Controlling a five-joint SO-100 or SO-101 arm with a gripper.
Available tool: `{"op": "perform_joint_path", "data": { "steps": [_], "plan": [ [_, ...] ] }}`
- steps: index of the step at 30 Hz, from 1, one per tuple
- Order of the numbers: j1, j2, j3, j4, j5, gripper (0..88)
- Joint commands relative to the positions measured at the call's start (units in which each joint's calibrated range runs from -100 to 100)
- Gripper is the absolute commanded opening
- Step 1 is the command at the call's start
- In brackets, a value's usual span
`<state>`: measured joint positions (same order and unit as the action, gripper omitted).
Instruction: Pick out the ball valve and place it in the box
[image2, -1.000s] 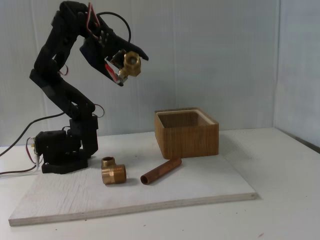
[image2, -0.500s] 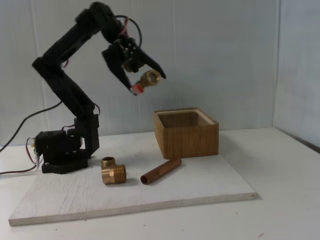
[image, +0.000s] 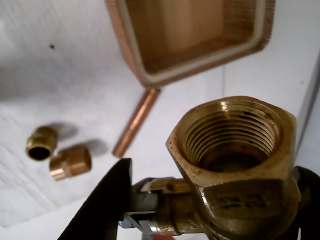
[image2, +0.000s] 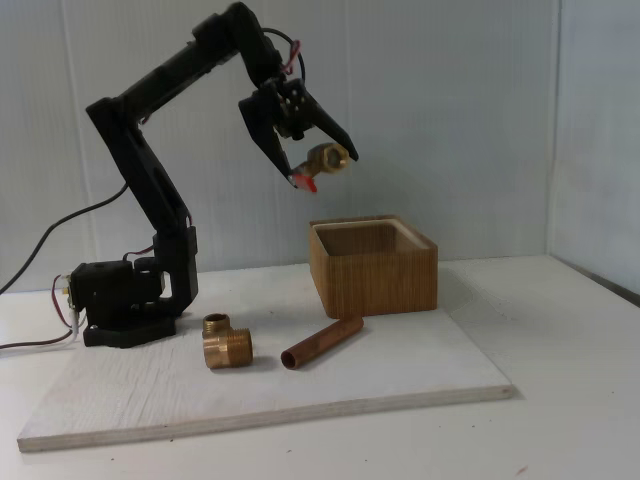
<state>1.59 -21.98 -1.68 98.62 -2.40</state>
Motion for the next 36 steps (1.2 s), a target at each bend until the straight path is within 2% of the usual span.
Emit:
{"op": "perform_joint_path", "data": {
  "steps": [1, 10, 23, 36],
  "plan": [
    [-2.5, 1.8, -4.5, 0.6, -1.3, 1.1],
    [-8.2, 9.0, -6.9, 0.3, -4.1, 1.2],
    [-9.2, 24.6, -24.7, 0.6, -5.7, 1.2],
    [-11.0, 28.2, -21.1, 0.1, -7.3, 1.2]
  ]
}}
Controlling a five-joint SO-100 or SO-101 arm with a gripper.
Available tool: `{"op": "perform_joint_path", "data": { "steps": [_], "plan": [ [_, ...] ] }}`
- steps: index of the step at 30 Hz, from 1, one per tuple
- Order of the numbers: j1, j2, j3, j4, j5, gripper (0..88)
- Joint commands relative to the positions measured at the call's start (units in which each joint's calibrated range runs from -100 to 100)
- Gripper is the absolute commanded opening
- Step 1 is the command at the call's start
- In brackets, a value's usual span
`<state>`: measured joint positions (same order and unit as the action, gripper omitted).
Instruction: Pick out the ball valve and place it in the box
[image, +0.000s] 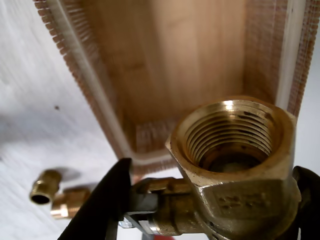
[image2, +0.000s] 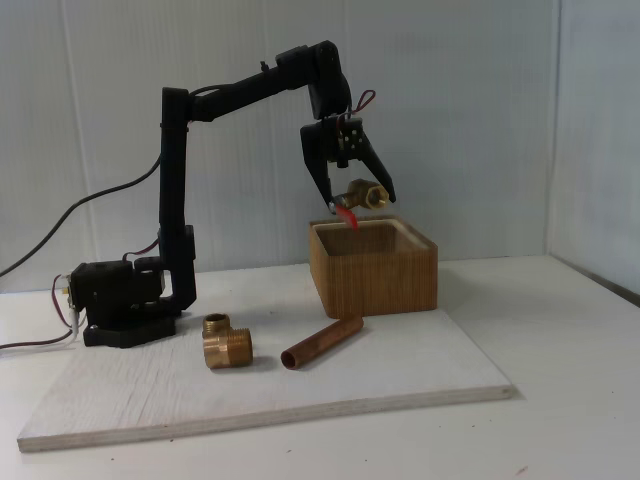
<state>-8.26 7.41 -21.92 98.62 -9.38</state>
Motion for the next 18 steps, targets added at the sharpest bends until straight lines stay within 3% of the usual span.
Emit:
{"op": "perform_joint_path", "data": {
  "steps": [1, 13, 18],
  "plan": [
    [-1.6, -1.2, -0.8, 0.1, -0.3, 1.2],
    [-7.5, -1.2, -1.2, -0.9, -10.4, 1.2],
    [-9.2, -1.2, -0.8, -2.6, -11.4, 1.2]
  ]
}}
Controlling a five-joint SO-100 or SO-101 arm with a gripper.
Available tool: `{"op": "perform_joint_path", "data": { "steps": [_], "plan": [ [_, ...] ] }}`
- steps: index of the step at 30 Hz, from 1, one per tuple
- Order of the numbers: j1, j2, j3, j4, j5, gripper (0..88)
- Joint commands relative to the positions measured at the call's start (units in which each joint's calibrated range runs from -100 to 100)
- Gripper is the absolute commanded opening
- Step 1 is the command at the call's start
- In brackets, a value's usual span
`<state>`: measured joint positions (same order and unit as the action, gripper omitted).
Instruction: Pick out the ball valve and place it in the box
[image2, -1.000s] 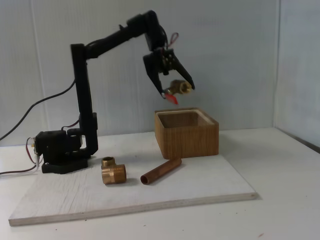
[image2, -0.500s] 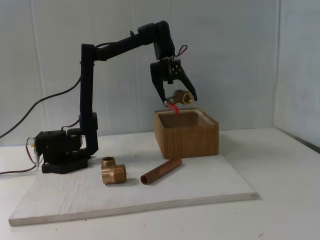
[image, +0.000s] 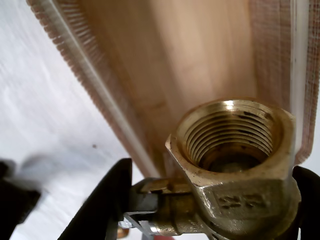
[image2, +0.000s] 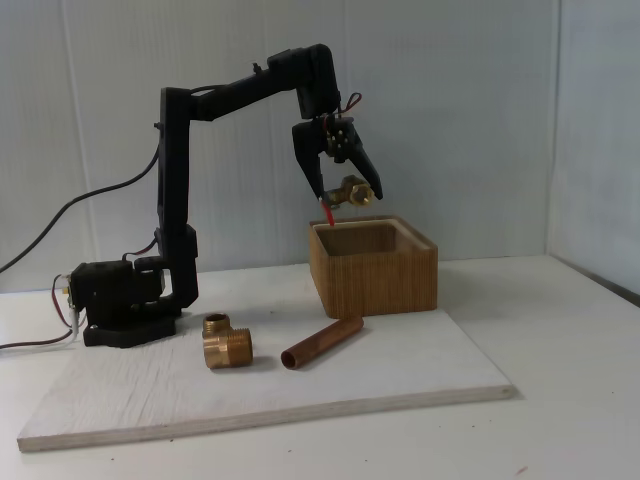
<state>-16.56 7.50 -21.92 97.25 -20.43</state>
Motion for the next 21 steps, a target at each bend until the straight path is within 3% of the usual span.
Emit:
{"op": "perform_joint_path", "data": {
  "steps": [1, 10, 21],
  "plan": [
    [-1.4, -1.3, -0.9, -1.3, -0.2, 1.2],
    [-1.7, -0.8, -0.7, -3.4, 3.5, 1.2],
    [-1.2, 8.7, -1.5, -4.1, 3.5, 1.2]
  ]
}}
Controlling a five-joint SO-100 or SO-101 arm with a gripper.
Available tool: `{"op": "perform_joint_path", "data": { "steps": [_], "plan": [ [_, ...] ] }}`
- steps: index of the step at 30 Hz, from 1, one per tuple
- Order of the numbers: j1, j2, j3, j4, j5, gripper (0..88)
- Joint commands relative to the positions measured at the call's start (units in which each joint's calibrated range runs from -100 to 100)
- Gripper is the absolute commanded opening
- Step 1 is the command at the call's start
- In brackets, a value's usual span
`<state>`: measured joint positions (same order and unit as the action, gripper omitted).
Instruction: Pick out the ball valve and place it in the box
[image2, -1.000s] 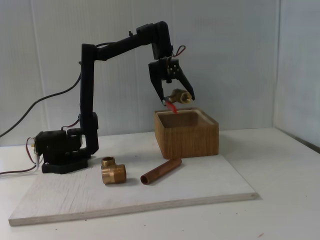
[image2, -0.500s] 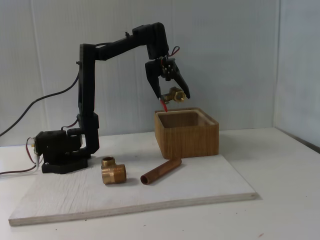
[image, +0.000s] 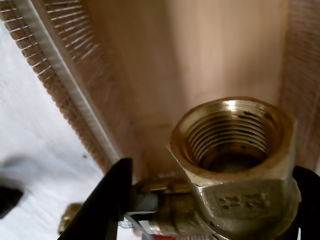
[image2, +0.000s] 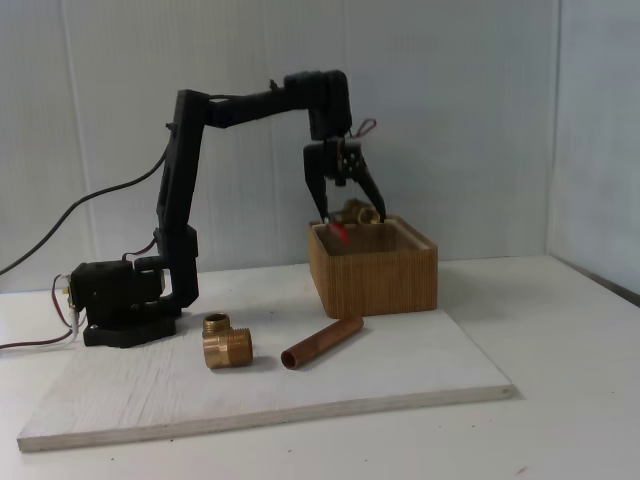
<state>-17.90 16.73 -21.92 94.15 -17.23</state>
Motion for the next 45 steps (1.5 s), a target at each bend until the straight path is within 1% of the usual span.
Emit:
{"op": "perform_joint_path", "data": {
  "steps": [1, 13, 25, 29, 37, 45],
  "plan": [
    [0.2, -0.2, -1.5, -1.6, 0.3, 1.2],
    [0.2, 0.6, -0.6, -1.9, 0.5, 1.2],
    [0.3, 8.7, -1.2, -2.3, 0.6, 1.2],
    [2.2, 8.7, -1.5, -2.3, 0.6, 1.3],
    [6.1, 8.7, -1.5, -2.5, 3.5, 1.3],
    [4.6, 9.5, -1.5, -2.8, 4.1, 1.3]
  ]
}}
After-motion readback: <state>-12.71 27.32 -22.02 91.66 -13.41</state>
